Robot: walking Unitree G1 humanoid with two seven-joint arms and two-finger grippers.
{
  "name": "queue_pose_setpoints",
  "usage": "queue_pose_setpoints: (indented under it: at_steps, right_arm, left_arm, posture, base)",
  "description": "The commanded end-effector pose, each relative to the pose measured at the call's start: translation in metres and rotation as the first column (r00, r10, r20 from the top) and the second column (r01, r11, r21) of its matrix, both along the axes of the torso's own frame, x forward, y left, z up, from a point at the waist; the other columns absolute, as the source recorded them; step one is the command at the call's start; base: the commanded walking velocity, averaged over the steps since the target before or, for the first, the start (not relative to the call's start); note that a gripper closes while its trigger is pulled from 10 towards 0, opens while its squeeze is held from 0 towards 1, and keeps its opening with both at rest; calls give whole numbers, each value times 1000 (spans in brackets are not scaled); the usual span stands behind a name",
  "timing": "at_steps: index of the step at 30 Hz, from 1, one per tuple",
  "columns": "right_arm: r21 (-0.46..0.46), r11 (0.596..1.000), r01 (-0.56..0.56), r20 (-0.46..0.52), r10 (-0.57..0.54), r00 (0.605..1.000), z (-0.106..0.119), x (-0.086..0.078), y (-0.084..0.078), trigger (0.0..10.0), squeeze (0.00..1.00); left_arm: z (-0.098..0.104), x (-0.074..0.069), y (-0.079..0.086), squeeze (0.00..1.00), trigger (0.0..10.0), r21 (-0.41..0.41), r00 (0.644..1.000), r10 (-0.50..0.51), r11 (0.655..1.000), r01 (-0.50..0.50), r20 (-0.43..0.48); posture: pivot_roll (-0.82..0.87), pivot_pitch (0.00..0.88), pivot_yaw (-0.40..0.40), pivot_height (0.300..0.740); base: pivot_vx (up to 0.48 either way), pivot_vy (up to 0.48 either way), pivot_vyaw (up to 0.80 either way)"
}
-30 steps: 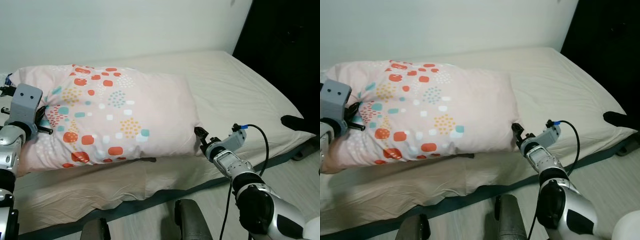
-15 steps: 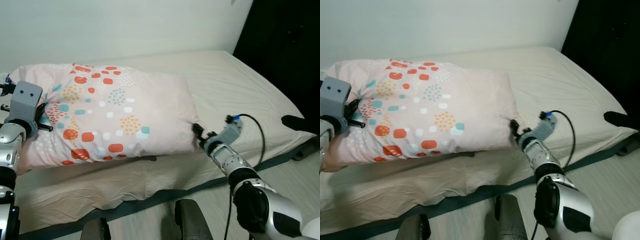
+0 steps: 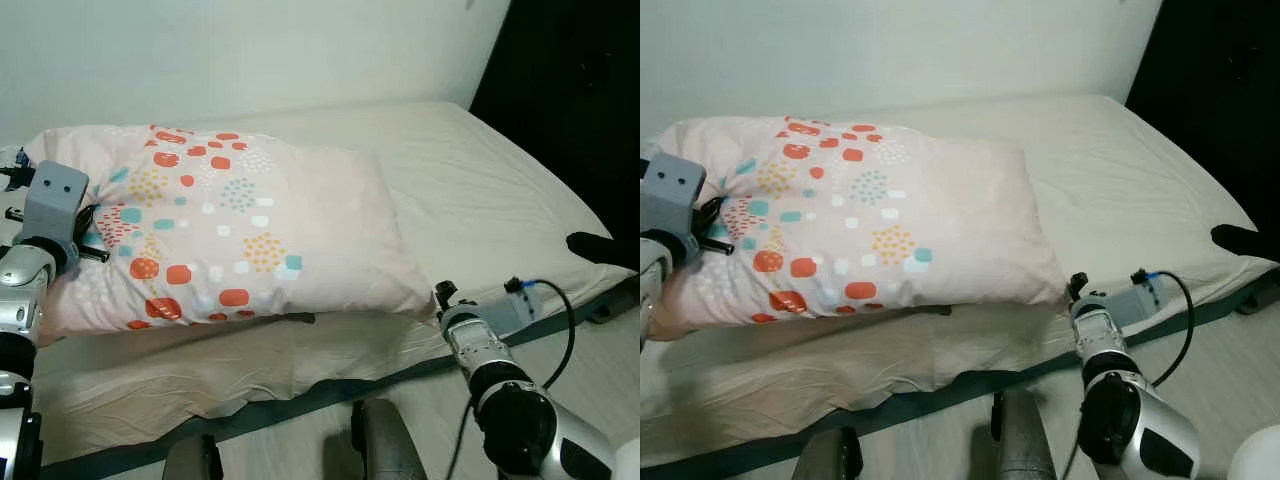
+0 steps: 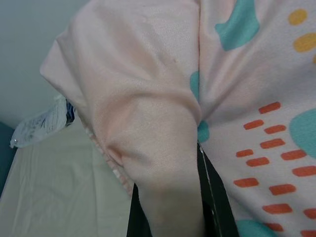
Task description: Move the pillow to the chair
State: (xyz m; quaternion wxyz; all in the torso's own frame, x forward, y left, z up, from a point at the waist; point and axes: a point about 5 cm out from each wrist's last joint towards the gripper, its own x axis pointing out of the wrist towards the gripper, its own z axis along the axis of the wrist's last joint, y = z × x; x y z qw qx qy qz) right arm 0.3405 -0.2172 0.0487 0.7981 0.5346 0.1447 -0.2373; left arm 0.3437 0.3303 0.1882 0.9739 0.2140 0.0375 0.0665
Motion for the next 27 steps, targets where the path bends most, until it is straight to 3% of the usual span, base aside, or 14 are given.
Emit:
queue_pose_setpoints:
  at_steps: [1, 7, 9, 11, 15, 21, 27]
  right_arm:
    - [80, 996, -41, 20, 40, 999, -3, 1, 12, 10000, 0]
    - [121, 991, -63, 45, 58, 997, -3, 2, 19, 10000, 0]
    - [131, 987, -97, 102, 84, 991, 0, 4, 23, 10000, 0]
    - [107, 979, -174, 170, 154, 973, 5, 7, 29, 10000, 0]
    - [70, 972, -226, 231, 205, 951, 11, 11, 34, 10000, 0]
    - [62, 972, -227, 364, 189, 912, 28, 20, 32, 10000, 0]
    - [-21, 979, -202, 401, 193, 896, 49, 31, 27, 10000, 0]
  left_arm:
    - [0, -2, 1, 0, 0, 12, 1000, 22, 1000, -22, 18]
    - [2, -1, -1, 0, 0, 14, 1000, 17, 1000, -18, 26]
    - [3, 0, -3, 0, 0, 17, 999, 13, 1000, -14, 32]
    - [4, 0, -4, 0, 0, 21, 999, 12, 1000, -13, 37]
    - [5, 1, -4, 0, 0, 22, 999, 15, 1000, -16, 41]
    - [6, 1, -5, 0, 0, 22, 999, 19, 1000, -20, 48]
    - [6, 1, -8, 0, 0, 16, 999, 12, 1000, -13, 52]
  posture:
    - [7, 57, -46, 577]
    - [11, 56, -48, 577]
    - [14, 56, -52, 577]
    - [16, 58, -54, 577]
    - [18, 63, -56, 577]
    - [17, 68, -56, 577]
    - [14, 68, -55, 577]
  base:
    - [0, 0, 0]
    - [0, 0, 0]
    - [0, 0, 0]
    - [0, 0, 0]
    - [0, 0, 0]
    - [0, 0, 0]
    - [0, 0, 0]
